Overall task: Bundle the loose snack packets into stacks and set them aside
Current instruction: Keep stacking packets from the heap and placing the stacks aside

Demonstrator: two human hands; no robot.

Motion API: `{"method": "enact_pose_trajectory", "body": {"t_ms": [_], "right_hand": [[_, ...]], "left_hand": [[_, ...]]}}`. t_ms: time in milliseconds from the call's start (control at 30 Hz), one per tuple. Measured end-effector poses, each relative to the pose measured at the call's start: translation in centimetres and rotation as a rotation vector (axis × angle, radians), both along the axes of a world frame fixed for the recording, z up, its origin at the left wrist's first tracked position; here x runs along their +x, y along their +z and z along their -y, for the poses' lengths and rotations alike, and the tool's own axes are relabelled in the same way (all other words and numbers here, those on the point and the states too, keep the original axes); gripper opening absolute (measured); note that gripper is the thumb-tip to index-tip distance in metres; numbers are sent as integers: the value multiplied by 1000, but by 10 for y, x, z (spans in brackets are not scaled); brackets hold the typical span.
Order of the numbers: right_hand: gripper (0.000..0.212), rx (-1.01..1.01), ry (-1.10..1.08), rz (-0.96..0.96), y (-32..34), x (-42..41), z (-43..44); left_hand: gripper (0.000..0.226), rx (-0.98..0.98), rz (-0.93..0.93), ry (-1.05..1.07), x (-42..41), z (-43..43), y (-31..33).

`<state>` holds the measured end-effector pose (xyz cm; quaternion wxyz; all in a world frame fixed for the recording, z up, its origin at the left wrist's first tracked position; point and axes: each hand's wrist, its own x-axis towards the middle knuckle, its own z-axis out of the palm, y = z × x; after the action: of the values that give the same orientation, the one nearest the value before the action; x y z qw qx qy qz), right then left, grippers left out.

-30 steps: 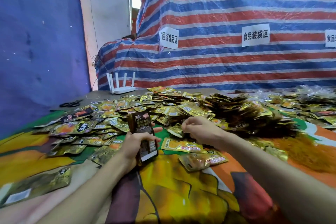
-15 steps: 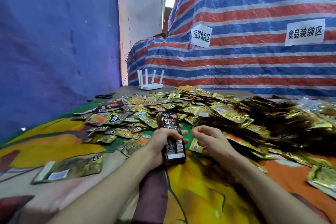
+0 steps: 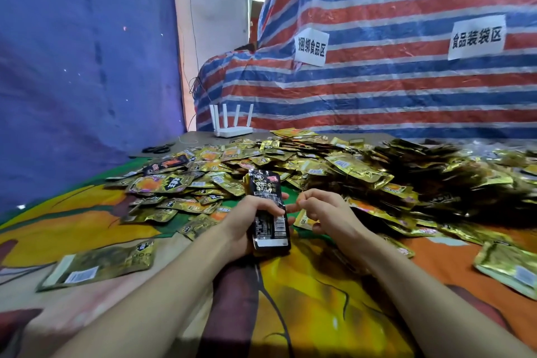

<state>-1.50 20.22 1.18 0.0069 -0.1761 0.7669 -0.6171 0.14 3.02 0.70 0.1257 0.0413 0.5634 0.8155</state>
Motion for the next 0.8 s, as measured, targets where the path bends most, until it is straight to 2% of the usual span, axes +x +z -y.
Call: {"method": "enact_pose_trajectory", "body": {"t_ms": [100, 167, 233, 333, 433, 700, 800], "right_hand": [[19, -4, -23, 15, -4, -2, 0], [20, -17, -26, 49, -5, -5, -1], [20, -124, 22, 138, -3, -5, -1], [12, -401, 173, 294, 4, -2, -1], [12, -585, 291, 311, 8, 2, -5], [20, -901, 286, 304, 9, -1, -11], [45, -924, 295, 294, 9, -5, -11]], "left_hand": [[36, 75, 5, -1, 0, 0, 1], [38, 192, 4, -67, 1, 1, 2], [38, 349, -8, -154, 2, 4, 3], [36, 489, -29, -216, 1, 10, 4], [36, 494, -13, -232, 0, 10, 3], [29, 392, 29, -233, -1, 6, 0], [27, 375, 26, -216, 0, 5, 2]]}}
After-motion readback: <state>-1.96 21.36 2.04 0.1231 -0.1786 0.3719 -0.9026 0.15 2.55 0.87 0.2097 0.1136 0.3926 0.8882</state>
